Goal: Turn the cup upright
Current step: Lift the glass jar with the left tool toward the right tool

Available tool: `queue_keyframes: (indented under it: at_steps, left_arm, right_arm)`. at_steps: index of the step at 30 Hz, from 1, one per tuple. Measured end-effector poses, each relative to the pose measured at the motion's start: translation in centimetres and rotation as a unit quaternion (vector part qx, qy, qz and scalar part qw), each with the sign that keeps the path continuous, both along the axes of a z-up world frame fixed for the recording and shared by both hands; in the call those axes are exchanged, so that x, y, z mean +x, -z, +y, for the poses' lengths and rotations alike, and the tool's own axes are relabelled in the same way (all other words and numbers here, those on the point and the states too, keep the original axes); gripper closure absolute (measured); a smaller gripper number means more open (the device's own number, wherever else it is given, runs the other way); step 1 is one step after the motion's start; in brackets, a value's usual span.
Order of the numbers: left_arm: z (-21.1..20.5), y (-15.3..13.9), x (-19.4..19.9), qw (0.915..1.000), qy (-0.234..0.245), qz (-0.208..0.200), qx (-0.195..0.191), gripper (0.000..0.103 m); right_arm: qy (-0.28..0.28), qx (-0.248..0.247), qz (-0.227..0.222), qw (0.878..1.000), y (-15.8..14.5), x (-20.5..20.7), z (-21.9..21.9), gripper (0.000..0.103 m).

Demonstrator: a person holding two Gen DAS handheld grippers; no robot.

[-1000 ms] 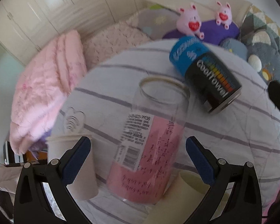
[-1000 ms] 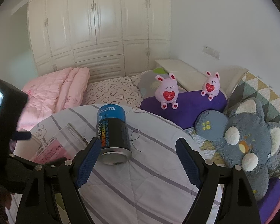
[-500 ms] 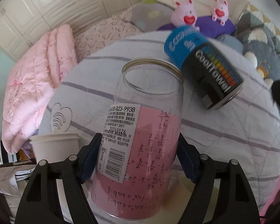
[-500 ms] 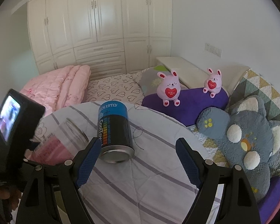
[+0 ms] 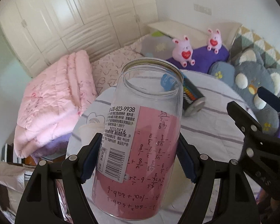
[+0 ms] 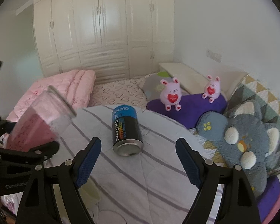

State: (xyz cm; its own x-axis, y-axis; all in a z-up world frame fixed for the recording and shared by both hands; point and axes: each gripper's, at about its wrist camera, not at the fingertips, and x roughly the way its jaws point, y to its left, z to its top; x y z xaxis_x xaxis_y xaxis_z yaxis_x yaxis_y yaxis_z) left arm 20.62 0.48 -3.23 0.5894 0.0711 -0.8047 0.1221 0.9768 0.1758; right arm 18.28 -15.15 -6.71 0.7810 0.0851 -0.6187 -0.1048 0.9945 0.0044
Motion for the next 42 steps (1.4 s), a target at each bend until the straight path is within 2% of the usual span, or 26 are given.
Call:
queue_keyframes:
  at_steps: [4,8,18,26,30,35,42]
  left_arm:
    - [-1.0,-0.8,-4.2,0.9999,0.011,-0.012,-0.004,0.026]
    - [-2.4,0.0,-7.8,0.9994,0.035,-0.004,-0.006,0.026]
    - [-6.7,3.8,-13.3,0.9959,0.078,0.044,0.001,0.026]
    - [-7.1,8.5,-13.7,0.9934,0.055,0.100,-0.005,0.026]
    - [-6.7,10.0,-13.4,0.9929,0.041,0.111,-0.010,0.026]
    - [-6.1,9.9,-13.8,0.9940,0.040,0.101,-0.005,0.024]
    - [-3.8,8.6,-14.8,0.9932,0.036,0.097,-0.055,0.022]
  right_arm:
    - [0.002,0.004,-0.004,1.000,-1.4,-2.7,-0.6,0.020]
    - [0.020,-0.001,-0.002,1.000,-1.7,-5.3,-1.9,0.020]
    - [0.014,0.048,0.085,0.995,2.5,-9.6,-4.8,0.020]
    - [0.021,0.073,0.136,0.988,4.9,-10.6,-6.3,0.020]
    - [0.011,0.082,0.159,0.984,6.1,-10.7,-5.9,0.020]
    - [-0.005,0.093,0.181,0.979,7.0,-10.2,-4.8,0.020]
    - [-0.027,0.090,0.190,0.977,7.0,-10.3,-2.7,0.020]
